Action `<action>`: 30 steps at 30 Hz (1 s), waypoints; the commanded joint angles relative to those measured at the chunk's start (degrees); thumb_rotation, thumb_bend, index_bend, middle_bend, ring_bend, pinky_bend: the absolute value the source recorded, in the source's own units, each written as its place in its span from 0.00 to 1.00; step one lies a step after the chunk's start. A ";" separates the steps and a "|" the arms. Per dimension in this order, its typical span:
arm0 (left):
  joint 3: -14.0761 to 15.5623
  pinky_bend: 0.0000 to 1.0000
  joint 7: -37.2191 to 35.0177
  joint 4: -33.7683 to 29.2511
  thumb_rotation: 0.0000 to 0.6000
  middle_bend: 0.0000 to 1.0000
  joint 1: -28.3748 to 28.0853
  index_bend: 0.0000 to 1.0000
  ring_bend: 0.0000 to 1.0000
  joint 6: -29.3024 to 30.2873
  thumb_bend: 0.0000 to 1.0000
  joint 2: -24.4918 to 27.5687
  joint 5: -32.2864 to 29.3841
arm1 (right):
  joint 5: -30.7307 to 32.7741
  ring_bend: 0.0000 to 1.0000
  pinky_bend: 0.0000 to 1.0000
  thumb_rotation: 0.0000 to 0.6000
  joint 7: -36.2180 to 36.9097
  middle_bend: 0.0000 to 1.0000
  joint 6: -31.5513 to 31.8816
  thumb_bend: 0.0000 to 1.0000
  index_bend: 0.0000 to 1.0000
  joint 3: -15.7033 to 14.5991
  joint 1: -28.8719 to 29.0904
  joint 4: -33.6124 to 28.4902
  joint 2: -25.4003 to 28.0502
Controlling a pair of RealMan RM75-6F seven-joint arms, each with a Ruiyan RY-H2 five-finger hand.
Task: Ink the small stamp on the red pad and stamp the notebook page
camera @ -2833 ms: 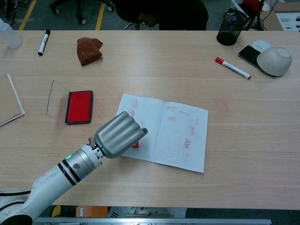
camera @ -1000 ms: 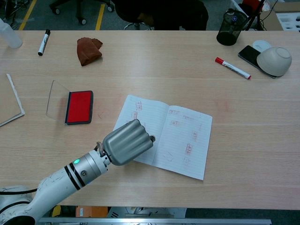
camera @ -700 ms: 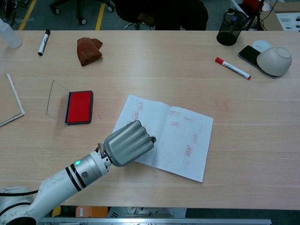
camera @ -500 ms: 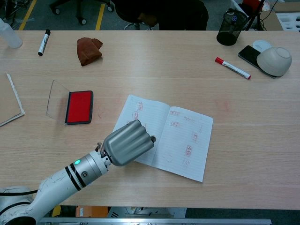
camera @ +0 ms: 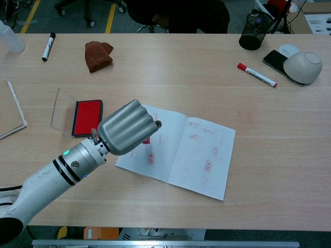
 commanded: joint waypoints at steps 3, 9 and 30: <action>-0.43 1.00 -0.85 -0.20 1.00 0.99 0.17 0.56 0.99 0.74 0.26 1.66 -0.66 | -0.25 0.09 0.15 1.00 -0.40 0.18 -0.08 0.30 0.11 0.09 0.31 -0.45 -0.02; -1.57 1.00 -3.46 2.51 1.00 0.99 0.05 0.56 0.99 0.95 0.26 1.61 -2.25 | -0.67 0.09 0.15 1.00 -0.86 0.18 0.08 0.30 0.11 0.03 0.47 -1.06 0.07; -3.95 1.00 -11.92 20.67 1.00 0.98 -1.63 0.54 0.99 0.17 0.26 -4.62 -7.53 | -0.17 0.09 0.15 1.00 -3.16 0.18 -0.30 0.30 0.11 0.09 0.86 -3.12 0.55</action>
